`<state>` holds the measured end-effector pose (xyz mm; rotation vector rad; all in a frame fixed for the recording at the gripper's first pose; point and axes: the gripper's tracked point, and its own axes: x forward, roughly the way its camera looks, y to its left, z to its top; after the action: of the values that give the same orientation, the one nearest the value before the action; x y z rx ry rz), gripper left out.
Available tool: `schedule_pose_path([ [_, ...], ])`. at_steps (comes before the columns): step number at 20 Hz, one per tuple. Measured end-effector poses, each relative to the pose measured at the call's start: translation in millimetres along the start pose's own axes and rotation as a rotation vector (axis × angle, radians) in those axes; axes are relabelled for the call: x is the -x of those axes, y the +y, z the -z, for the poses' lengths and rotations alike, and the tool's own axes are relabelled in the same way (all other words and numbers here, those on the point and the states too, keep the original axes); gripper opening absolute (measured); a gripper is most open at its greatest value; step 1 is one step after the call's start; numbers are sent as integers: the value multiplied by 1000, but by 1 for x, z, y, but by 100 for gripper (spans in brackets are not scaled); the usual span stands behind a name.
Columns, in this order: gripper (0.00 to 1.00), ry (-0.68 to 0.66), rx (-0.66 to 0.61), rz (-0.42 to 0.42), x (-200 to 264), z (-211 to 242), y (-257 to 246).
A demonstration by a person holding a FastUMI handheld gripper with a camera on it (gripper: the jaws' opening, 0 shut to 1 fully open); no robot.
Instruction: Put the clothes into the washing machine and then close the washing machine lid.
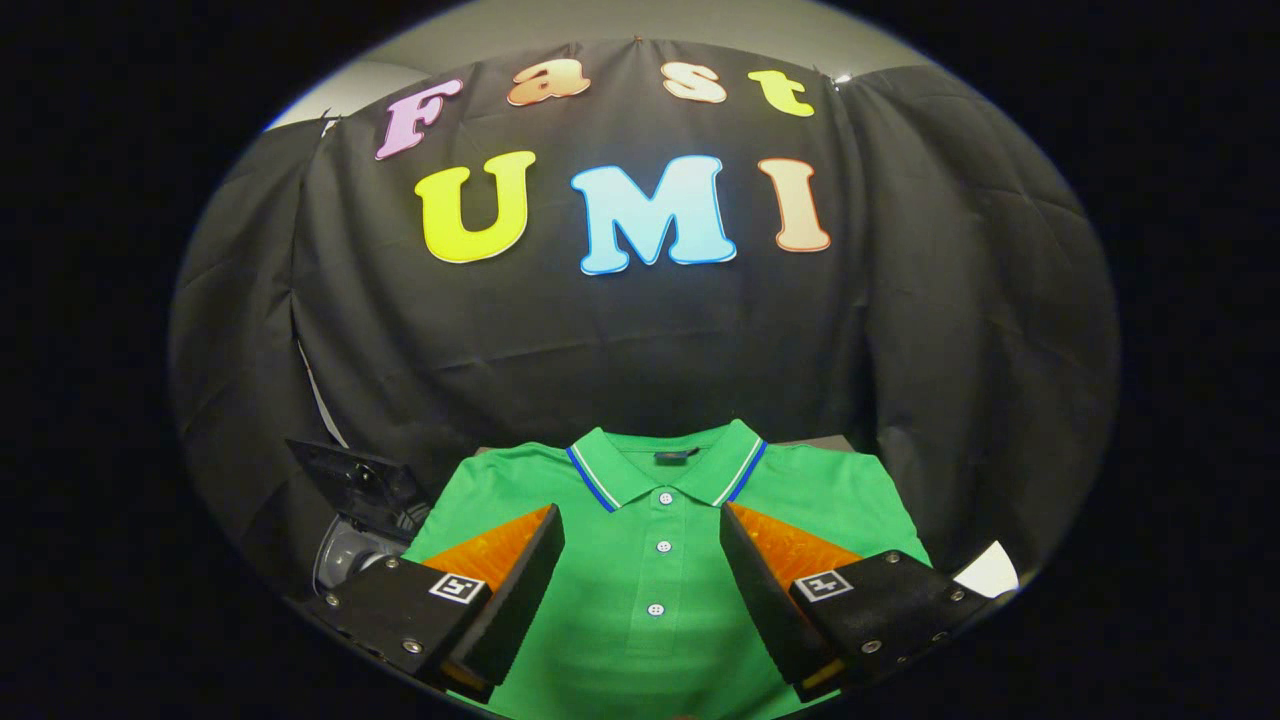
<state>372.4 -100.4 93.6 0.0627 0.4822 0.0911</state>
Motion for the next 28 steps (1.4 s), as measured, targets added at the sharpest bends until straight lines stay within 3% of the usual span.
schedule_pose_path([
  [10,96,186,66,-8,-33,37,-8],
  [18,96,210,52,-19,-33,37,-5],
  [20,83,204,42,-25,-34,35,-4],
  [25,29,194,-9,-74,-31,35,-4],
  [27,12,186,-36,-102,-32,33,-4],
  [28,9,187,-49,-110,-32,35,-4],
])
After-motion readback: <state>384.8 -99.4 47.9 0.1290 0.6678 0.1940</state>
